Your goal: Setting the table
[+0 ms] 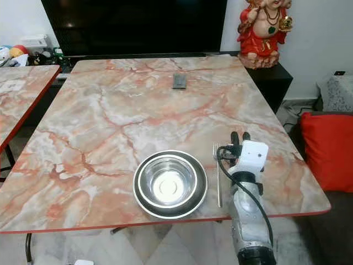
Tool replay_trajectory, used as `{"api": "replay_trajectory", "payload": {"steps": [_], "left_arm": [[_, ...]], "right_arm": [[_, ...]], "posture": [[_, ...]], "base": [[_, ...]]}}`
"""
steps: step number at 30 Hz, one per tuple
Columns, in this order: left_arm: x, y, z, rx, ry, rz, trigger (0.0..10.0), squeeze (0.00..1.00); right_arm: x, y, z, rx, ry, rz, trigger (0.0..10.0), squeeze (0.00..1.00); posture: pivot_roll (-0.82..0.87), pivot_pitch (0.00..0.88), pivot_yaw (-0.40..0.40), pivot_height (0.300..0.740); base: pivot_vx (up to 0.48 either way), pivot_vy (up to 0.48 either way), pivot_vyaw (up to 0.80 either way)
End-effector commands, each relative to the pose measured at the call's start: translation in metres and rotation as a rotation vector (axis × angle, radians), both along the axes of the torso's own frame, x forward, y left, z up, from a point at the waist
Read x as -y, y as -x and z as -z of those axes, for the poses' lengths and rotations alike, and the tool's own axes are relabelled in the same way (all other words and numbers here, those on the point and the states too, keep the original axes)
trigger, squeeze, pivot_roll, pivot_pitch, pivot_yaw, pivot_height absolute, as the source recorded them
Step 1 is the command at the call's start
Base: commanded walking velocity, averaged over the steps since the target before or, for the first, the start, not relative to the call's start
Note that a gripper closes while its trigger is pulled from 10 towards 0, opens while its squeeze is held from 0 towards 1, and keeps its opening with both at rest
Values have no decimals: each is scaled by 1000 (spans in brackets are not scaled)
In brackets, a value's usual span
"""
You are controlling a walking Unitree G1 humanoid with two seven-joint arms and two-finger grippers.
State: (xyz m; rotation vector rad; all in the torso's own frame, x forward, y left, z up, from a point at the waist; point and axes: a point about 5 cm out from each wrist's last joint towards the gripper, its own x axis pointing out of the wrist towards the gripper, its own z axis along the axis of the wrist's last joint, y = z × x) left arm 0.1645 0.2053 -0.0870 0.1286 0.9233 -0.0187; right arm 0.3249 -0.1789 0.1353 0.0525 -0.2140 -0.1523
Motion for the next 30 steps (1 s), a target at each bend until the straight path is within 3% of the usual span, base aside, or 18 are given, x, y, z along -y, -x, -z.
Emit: {"api": "replay_trajectory", "payload": {"steps": [1, 7, 19, 30], "left_arm": [[-3, 7, 3, -24, -9, 4, 10000, 0], [-3, 9, 3, -26, -12, 8, 10000, 0], [-3, 10, 3, -28, -12, 11, 10000, 0], [-3, 9, 3, -28, 2, -8, 10000, 0]], "right_arm": [[-1, 3, -2, 10, 7, 5, 10000, 0], [1, 8, 1, 15, 20, 19, 10000, 0], [4, 8, -7, 49, 27, 43, 10000, 0], [6, 8, -9, 61, 0, 65, 10000, 0]], "posture": [[-38, 32, 26, 740], [-33, 26, 26, 740], [-35, 23, 27, 740], [-29, 39, 22, 740]], "base": [[0, 0, 0], [0, 0, 190], [0, 0, 779], [0, 69, 0]]}}
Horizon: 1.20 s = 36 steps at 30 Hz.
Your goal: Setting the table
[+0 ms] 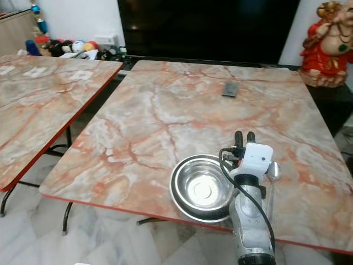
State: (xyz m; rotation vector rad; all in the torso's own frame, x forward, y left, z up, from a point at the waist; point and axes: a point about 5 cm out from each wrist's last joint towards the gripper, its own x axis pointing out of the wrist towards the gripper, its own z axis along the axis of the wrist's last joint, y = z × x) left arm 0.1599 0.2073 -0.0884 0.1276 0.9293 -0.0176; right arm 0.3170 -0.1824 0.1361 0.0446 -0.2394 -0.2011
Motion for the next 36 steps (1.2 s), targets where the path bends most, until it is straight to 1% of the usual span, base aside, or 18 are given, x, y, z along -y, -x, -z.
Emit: {"api": "replay_trajectory", "payload": {"steps": [1, 17, 20, 22, 31, 36], "left_arm": [[-1, 4, 2, -22, 2, -8, 10000, 0], [0, 3, 2, -18, 9, -16, 10000, 0], [0, 3, 2, -17, 11, -17, 10000, 0], [0, 3, 2, -17, 12, -17, 10000, 0], [-1, 3, 1, -14, 12, -23, 10000, 0], [-1, 3, 1, -15, 13, -23, 10000, 0]], "right_arm": [[2, 1, -8, 40, -4, 16, 10000, 0], [0, -1, -19, 82, 0, 14, 10000, 0], [-4, -1, -24, 108, 60, -2, 10000, 0], [-5, -1, -25, 112, 70, -7, 10000, 0], [-13, -2, -25, 113, 55, -28, 10000, 0], [-14, -2, -24, 106, 51, -30, 10000, 0]], "posture": [[-29, 39, 22, 740], [-24, 46, 18, 740], [-23, 50, 17, 740], [-23, 50, 17, 740], [-20, 60, 15, 740], [-20, 63, 16, 740]], "base": [[0, 480, 0], [0, 480, 0], [0, 480, 0], [0, 480, 0], [0, 480, 0], [0, 480, 0]]}}
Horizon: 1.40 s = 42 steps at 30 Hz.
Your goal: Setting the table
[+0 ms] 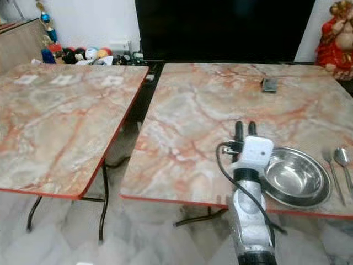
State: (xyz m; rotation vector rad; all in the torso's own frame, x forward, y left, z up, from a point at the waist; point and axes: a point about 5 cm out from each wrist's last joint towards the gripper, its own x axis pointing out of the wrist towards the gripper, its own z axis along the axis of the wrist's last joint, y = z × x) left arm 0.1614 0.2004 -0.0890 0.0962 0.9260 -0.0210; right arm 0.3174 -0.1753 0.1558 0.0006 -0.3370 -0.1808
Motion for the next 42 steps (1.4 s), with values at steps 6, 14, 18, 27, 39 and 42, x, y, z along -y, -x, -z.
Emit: {"api": "replay_trajectory", "payload": {"steps": [6, 14, 18, 27, 39, 42], "left_arm": [[-7, 4, 1, -18, -14, -12, 10000, 0], [-7, 4, 1, -18, -12, -15, 10000, 0], [-7, 4, 1, -18, -10, -15, 10000, 0], [-6, 4, 1, -16, -14, -3, 10000, 0], [-5, 5, 1, -17, -16, 2, 10000, 0], [-5, 5, 1, -16, -15, 2, 10000, 0]], "right_arm": [[-10, -2, -1, -1, -4, -33, 10000, 0], [-15, -3, 4, -26, -2, -62, 10000, 0], [-16, -1, 8, -43, 3, -77, 10000, 0], [-11, 7, 31, -132, 28, -69, 10000, 0], [8, 33, 108, -441, -5, 8, 10000, 0], [11, 35, 114, -468, 9, 17, 10000, 0]], "posture": [[-19, 63, 16, 740], [-16, 63, 11, 740], [-18, 61, 10, 740], [-22, 50, 7, 740], [-22, 45, 5, 740], [-22, 47, 4, 740]], "base": [[0, 480, 0], [0, 480, 0], [0, 480, 0], [0, 160, 0], [0, 0, 0], [0, 0, 0]]}}
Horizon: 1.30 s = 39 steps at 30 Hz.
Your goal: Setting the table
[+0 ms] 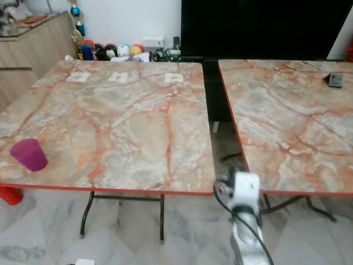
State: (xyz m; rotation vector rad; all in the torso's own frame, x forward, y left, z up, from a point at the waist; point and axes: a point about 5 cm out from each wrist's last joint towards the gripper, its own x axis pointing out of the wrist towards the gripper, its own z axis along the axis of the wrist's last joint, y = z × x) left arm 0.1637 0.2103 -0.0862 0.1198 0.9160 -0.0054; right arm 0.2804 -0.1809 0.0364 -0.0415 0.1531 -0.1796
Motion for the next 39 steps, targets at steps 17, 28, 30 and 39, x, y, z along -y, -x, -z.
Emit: {"api": "replay_trajectory", "payload": {"steps": [17, 28, 30, 39], "left_arm": [[4, 6, 3, -23, 11, 1, 10000, 0], [4, 6, 4, -24, 17, -1, 10000, 0], [4, 6, 4, -24, 16, -2, 10000, 0], [4, 6, 4, -24, 16, 0, 10000, 0]], "right_arm": [[6, 35, 75, -430, -159, 34, 10000, 0], [14, 101, 120, -739, -230, 81, 10000, 0], [14, 106, 123, -755, -225, 71, 10000, 0], [9, 110, 125, -752, -267, 36, 10000, 0]], "posture": [[-16, 56, 10, 740], [-10, 64, 11, 740], [-10, 64, 11, 740], [-15, 70, 12, 740]], "base": [[0, 0, 0], [0, 0, 0], [0, 0, 0], [0, 0, 0]]}}
